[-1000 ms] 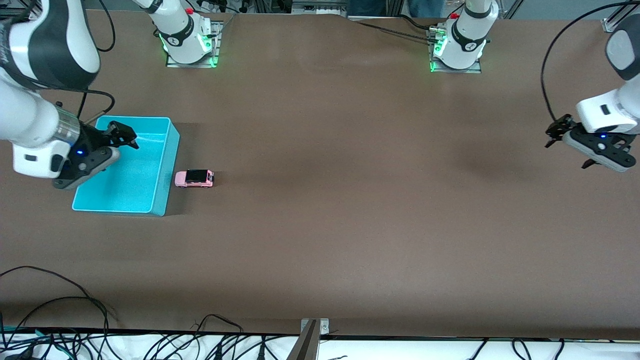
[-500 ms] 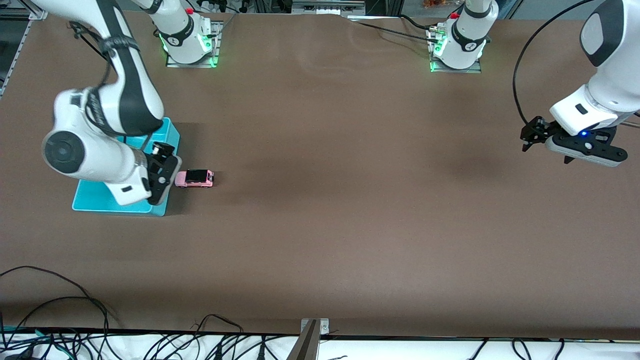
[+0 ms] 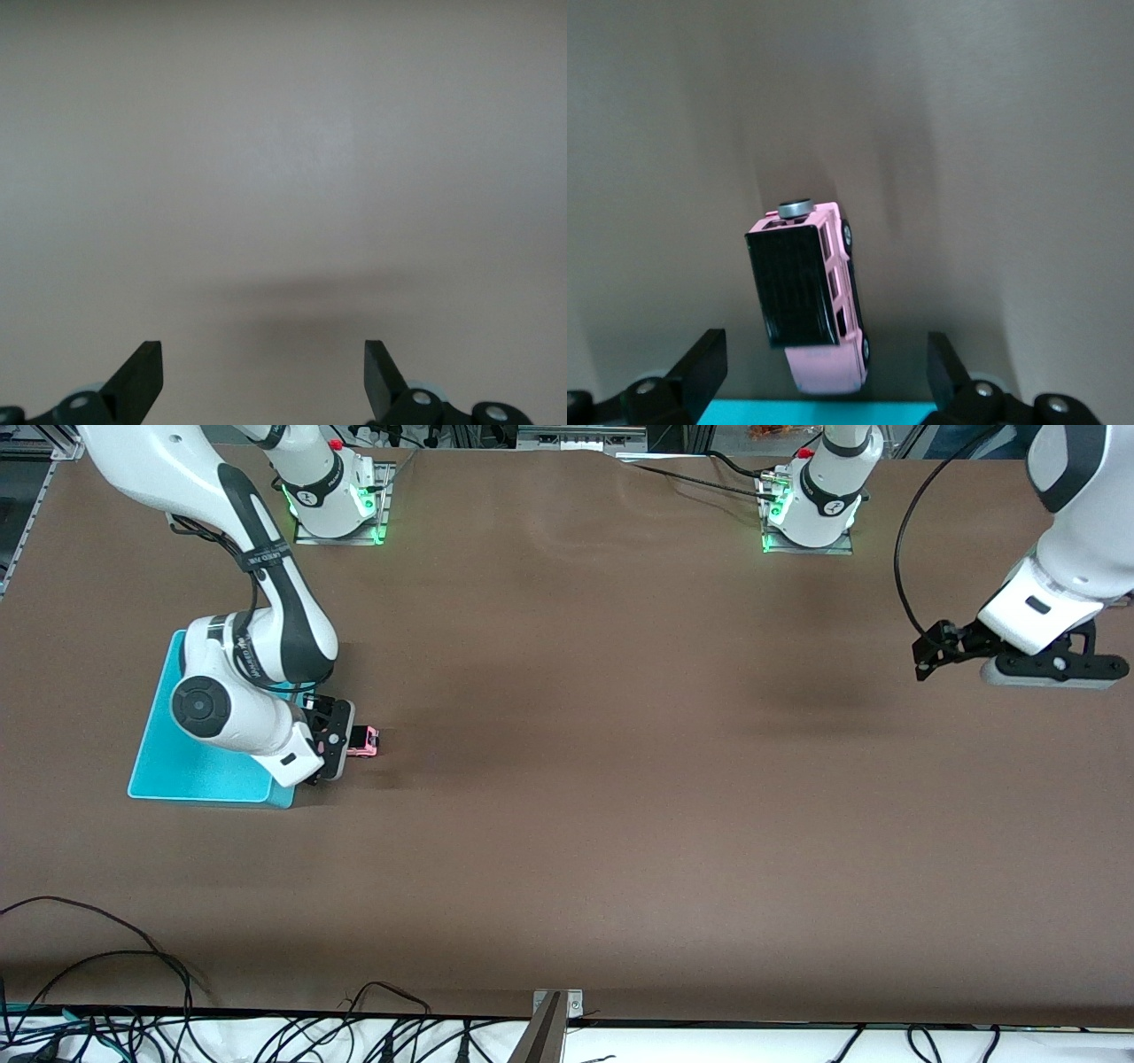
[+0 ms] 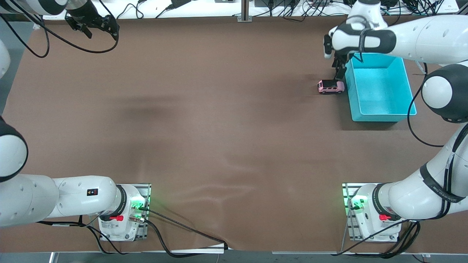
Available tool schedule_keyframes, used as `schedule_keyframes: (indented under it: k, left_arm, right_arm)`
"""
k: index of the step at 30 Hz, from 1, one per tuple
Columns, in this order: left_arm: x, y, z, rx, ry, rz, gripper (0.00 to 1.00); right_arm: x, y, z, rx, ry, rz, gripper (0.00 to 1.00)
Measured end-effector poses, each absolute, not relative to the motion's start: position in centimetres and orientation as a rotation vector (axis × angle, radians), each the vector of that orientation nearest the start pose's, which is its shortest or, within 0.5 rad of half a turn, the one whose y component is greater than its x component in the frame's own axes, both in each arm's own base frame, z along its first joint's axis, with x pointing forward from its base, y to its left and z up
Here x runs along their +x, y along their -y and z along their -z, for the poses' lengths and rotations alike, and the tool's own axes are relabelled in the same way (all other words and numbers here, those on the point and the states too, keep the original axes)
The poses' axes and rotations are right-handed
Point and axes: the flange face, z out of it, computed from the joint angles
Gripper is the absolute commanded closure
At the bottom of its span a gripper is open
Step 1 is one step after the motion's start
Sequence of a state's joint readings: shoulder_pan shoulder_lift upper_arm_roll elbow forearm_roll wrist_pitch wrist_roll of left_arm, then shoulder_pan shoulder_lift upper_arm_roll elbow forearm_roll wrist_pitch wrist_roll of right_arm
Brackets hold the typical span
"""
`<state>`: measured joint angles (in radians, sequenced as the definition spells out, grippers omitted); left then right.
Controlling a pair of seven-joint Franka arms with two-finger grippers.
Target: Wind and store pink jeep toy
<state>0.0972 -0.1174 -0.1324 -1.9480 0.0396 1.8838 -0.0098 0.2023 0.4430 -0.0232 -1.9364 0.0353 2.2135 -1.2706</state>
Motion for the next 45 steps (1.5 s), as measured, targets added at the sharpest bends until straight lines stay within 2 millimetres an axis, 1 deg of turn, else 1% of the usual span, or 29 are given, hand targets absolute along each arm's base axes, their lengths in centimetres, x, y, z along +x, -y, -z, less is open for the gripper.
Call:
schedule_keyframes:
  k: [4, 7, 8, 9, 12, 13, 15, 16, 17, 18, 23, 27, 32, 34, 36, 38, 41, 45]
  left_arm:
    - [51.7, 2.0, -55.2, -3.097, -0.018, 0.067, 0.0]
    - [50.8, 2.6, -56.5, -3.093, -0.019, 0.056, 0.0]
    - [50.6, 2.8, -57.0, -3.092, -0.019, 0.052, 0.0]
    - [50.4, 3.1, -57.4, -3.09, -0.014, 0.046, 0.0]
    - [50.1, 3.8, -59.0, -3.088, 0.005, 0.036, 0.0]
    - [50.0, 3.9, -59.4, -3.088, 0.009, 0.036, 0.0]
    - [49.9, 4.0, -60.3, -3.088, 0.013, 0.035, 0.0]
    - [49.9, 4.0, -60.7, -3.088, 0.015, 0.035, 0.0]
    - [49.9, 4.0, -61.2, -3.088, 0.018, 0.035, 0.0]
    - [49.9, 3.9, -61.6, -3.088, 0.021, 0.037, 0.0]
    - [49.7, 3.7, -64.1, -3.09, 0.033, 0.028, 0.0]
    - [50.0, 3.1, -65.5, -3.094, 0.057, 0.015, 0.0]
    - [50.7, 0.2, -65.4, -3.129, 0.145, -0.01, 0.0]
    - [50.9, -0.9, -65.1, -3.15, 0.179, -0.025, 0.0]
    - [51.0, -1.6, -64.9, -3.159, 0.199, -0.037, 0.0]
    - [51.0, -1.7, -64.8, -3.162, 0.202, -0.045, 0.0]
    - [51.1, -1.3, -64.7, -3.163, 0.19, -0.052, 0.0]
    - [51.2, -0.8, -64.5, -3.163, 0.175, -0.061, 0.0]
  right_arm:
    - [58.2, -10.8, -22.4, -2.282, 2.001, -0.201, 0.0]
    - [57.4, -10.7, -21.2, -2.271, 2.02, -0.191, 0.0]
    - [57.1, -10.6, -20.9, -2.268, 2.03, -0.182, 0.02]
    - [56.9, -10.6, -20.5, -2.265, 2.04, -0.172, 0.14]
    - [56.2, -10.5, -19.5, -2.248, 2.079, -0.142, 0.57]
    - [56.0, -10.5, -19.3, -2.237, 2.093, -0.137, 0.69]
    - [55.8, -10.7, -19.1, -2.217, 2.117, -0.127, 0.85]
    - [55.8, -10.8, -19.1, -2.21, 2.126, -0.124, 0.91]
    - [55.8, -10.9, -19.1, -2.204, 2.133, -0.121, 0.94]
    - [55.8, -10.9, -19.2, -2.2, 2.138, -0.117, 0.96]
    - [56.1, -11.3, -19.8, -2.196, 2.155, -0.094, 0.97]
    - [56.7, -11.9, -21.1, -2.191, 2.17, -0.068, 0.98]
    - [58.2, -12.6, -23.9, -2.176, 2.171, -0.078, 0.98]
    - [58.9, -12.8, -25.3, -2.171, 2.167, -0.089, 0.98]
    - [59.6, -12.9, -26.9, -2.164, 2.163, -0.102, 0.98]
    - [60.2, -13.0, -28.4, -2.16, 2.159, -0.112, 0.98]
    - [61.0, -12.9, -30.5, -2.159, 2.154, -0.119, 0.98]
    - [61.6, -12.4, -33.1, -2.171, 2.145, -0.12, 0.98]
